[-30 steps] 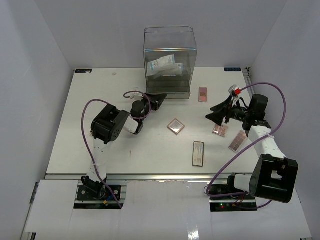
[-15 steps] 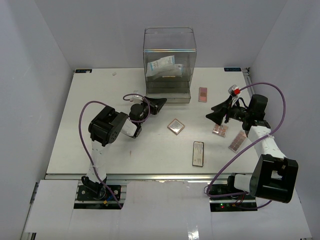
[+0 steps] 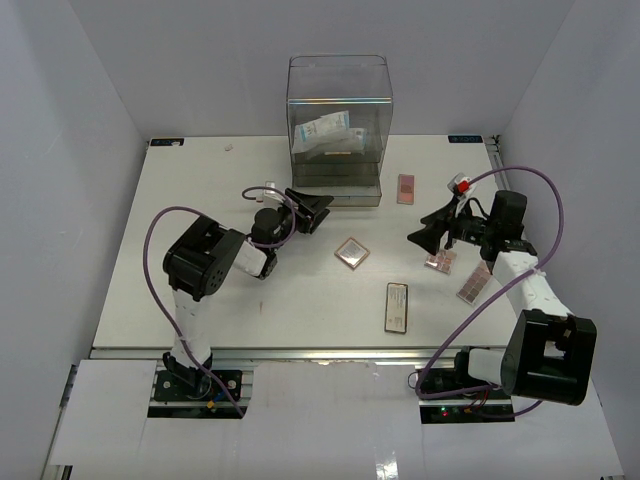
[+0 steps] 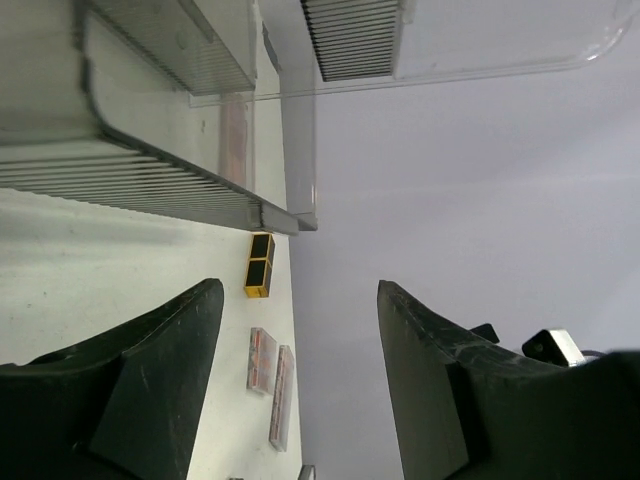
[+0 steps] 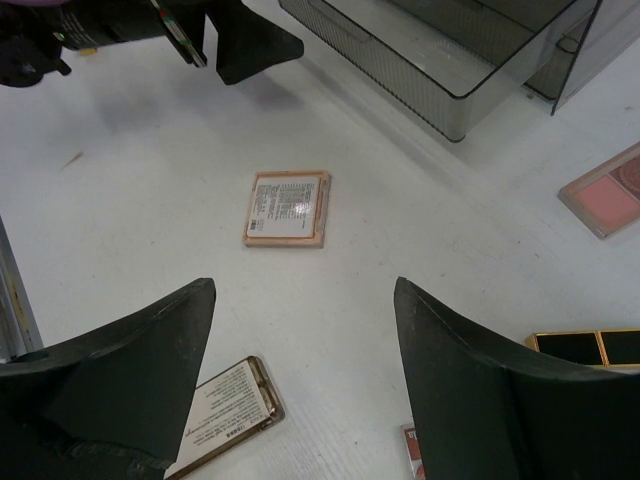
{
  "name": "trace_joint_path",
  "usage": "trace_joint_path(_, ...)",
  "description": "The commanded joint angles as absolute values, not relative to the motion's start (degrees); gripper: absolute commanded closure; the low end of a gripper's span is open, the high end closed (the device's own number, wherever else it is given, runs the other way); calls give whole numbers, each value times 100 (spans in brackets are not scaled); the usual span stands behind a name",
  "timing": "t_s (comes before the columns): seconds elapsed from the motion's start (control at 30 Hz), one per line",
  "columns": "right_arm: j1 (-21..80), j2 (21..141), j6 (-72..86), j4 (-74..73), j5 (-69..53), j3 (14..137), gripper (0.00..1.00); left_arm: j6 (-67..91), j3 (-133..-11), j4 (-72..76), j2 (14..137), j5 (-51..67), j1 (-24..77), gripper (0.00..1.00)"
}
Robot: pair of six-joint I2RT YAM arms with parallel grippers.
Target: Organize the makeup
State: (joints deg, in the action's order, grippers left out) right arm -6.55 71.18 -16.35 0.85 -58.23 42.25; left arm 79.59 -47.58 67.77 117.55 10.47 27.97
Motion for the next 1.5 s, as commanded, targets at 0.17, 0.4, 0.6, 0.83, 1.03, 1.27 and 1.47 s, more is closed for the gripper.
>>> trace_joint_path(0.17,-56,7013,-2573,-755,-4650,4596,18,6911,-3656,6221,10172,1465,2541,22)
trace_joint_path(0.4,615,7005,-3485,-1170,-3677,4649,14,5440,-3147,4619,8426,1822,1847,13)
trace_joint_path(0.6,1113,7213,-3846,-1459,-3311,4787,12,3694,-3480,2288,6872,1650,1269,2)
trace_joint_path(0.83,2113,7708,-3607,-1564,-2436,5189,12,2308,-4122,126,5872,1029,1221,2)
trace_joint_path(1.03,2972,8459,-2424,-1509,-1398,5833,5,1480,-3993,-647,5036,634,1218,2)
trace_joint_path(1.27,3519,9125,-1407,-1311,-736,6345,10,981,-3658,-870,4075,88,1222,2)
trace_joint_path(1.47,3797,9559,-1309,-1099,-61,6417,10,993,-3656,-897,3867,88,1222,2)
